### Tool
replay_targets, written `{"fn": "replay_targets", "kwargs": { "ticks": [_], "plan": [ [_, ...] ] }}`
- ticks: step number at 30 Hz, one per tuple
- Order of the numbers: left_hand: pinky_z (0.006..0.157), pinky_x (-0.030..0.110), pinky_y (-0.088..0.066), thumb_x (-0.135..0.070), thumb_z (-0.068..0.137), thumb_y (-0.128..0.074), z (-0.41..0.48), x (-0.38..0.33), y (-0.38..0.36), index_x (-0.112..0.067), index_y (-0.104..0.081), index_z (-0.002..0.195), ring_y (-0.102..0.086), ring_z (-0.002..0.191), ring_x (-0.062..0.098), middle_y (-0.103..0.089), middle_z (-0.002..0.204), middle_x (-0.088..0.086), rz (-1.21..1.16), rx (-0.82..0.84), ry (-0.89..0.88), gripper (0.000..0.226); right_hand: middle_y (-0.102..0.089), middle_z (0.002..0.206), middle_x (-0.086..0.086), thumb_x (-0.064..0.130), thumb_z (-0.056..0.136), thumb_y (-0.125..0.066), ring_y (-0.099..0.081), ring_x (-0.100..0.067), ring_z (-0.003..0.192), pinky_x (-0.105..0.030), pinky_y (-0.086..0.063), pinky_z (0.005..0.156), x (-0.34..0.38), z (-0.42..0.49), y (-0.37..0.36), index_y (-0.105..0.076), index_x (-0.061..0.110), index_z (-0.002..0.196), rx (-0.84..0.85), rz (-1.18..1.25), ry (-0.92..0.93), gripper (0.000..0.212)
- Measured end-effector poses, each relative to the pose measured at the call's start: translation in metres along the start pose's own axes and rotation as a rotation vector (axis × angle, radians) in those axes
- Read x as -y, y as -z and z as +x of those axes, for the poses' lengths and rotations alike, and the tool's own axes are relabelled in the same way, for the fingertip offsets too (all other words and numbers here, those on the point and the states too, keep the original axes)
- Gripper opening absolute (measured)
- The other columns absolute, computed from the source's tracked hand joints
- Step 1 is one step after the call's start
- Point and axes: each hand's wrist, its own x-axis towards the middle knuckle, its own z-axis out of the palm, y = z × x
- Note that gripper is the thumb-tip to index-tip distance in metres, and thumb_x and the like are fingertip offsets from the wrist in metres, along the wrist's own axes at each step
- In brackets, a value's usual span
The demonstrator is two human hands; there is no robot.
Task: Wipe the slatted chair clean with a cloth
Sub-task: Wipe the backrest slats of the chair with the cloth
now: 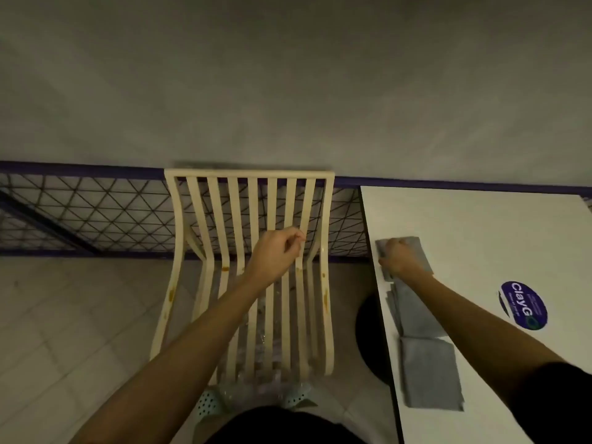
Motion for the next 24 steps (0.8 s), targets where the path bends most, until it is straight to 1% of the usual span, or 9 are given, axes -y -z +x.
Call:
{"fn": "replay_targets", "kwargs": {
  "ticks": [2,4,10,13,17,19,21,22,24],
  "plan": [
    [0.065,0.037,-0.056,-0.020,0.096,-0.052,-0.001,0.004,-0.002,-0.023,-0.069,0.101,-0.063,0.060,0.007,-0.067,0.068,-0.007,0.006,-0.015,0.029,0.018,-0.035,0.144,-0.023,0.022,0.092,-0.057,-0.045,-0.036,0.125,-0.042,-0.042,0.101,-0.003,0.006,-0.006,-0.035,0.001,0.138,0.006,0.015,-0.122,0.055],
    [0.065,0.038,-0.056,-0.020,0.096,-0.052,-0.007,0.005,-0.005,-0.022,-0.069,0.100,-0.063,0.061,0.009,-0.067,0.068,-0.004,0.009,-0.006,0.074,0.017,-0.027,0.147,-0.021,0.022,0.091,-0.059,-0.039,-0.038,0.130,-0.046,-0.040,0.104,-0.004,0.007,-0.011,-0.029,0.004,0.143,-0.005,0.014,-0.174,0.062],
    [0.064,0.040,-0.054,-0.021,0.096,-0.051,-0.013,0.016,-0.010,-0.024,-0.068,0.098,-0.061,0.062,0.015,-0.068,0.069,-0.002,0.054,0.027,0.146,0.017,-0.030,0.144,-0.020,0.014,0.090,-0.058,-0.038,-0.038,0.131,-0.050,-0.042,0.104,-0.017,0.020,-0.034,-0.029,0.008,0.142,0.048,-0.086,-0.215,0.061],
    [0.060,0.033,-0.052,-0.021,0.096,-0.051,-0.020,0.014,-0.008,-0.023,-0.068,0.099,-0.060,0.060,0.012,-0.066,0.069,-0.003,0.111,0.069,0.133,0.017,-0.033,0.143,-0.020,0.009,0.088,-0.060,-0.039,-0.039,0.129,-0.050,-0.043,0.103,-0.027,0.027,-0.040,-0.029,0.009,0.142,0.003,-0.110,-0.152,0.062],
    [0.057,0.022,-0.044,-0.019,0.096,-0.050,-0.031,0.018,-0.006,-0.017,-0.069,0.098,-0.054,0.057,0.004,-0.061,0.067,-0.008,0.118,0.076,0.176,0.019,-0.057,0.122,-0.016,0.005,0.090,-0.057,-0.057,-0.031,0.109,-0.042,-0.051,0.092,-0.029,0.032,-0.039,-0.050,0.008,0.124,-0.044,-0.066,-0.038,0.035],
    [0.059,0.026,-0.049,-0.020,0.096,-0.050,-0.035,0.023,-0.007,-0.017,-0.069,0.097,-0.058,0.060,0.007,-0.064,0.069,-0.006,0.079,0.078,0.206,0.019,-0.064,0.112,-0.014,0.005,0.090,-0.056,-0.062,-0.029,0.100,-0.038,-0.053,0.086,-0.018,0.029,-0.034,-0.058,0.005,0.115,-0.054,0.004,0.009,0.025],
    [0.063,0.032,-0.053,-0.020,0.095,-0.050,-0.038,0.028,-0.007,-0.018,-0.068,0.097,-0.062,0.065,0.012,-0.067,0.074,-0.001,0.040,0.066,0.245,0.019,-0.066,0.103,-0.014,0.005,0.088,-0.058,-0.064,-0.028,0.090,-0.037,-0.054,0.078,0.003,0.023,-0.024,-0.062,0.004,0.109,-0.075,0.150,0.074,0.021],
    [0.065,0.031,-0.054,-0.018,0.095,-0.050,-0.040,0.030,-0.008,-0.017,-0.068,0.099,-0.063,0.067,0.012,-0.067,0.075,-0.002,0.026,0.065,0.265,0.019,-0.066,0.098,-0.012,0.007,0.088,-0.060,-0.063,-0.025,0.084,-0.032,-0.053,0.072,0.016,0.016,-0.018,-0.063,0.006,0.104,-0.081,0.244,0.116,0.017],
    [0.067,0.025,-0.052,-0.016,0.096,-0.049,-0.048,0.031,-0.012,-0.017,-0.067,0.102,-0.062,0.070,0.008,-0.065,0.079,-0.007,0.010,0.090,0.283,0.019,-0.062,0.085,-0.005,0.011,0.090,-0.062,-0.057,-0.011,0.070,-0.017,-0.043,0.060,0.042,-0.004,-0.004,-0.061,0.010,0.093,-0.050,0.431,0.198,0.004]
  ]
}}
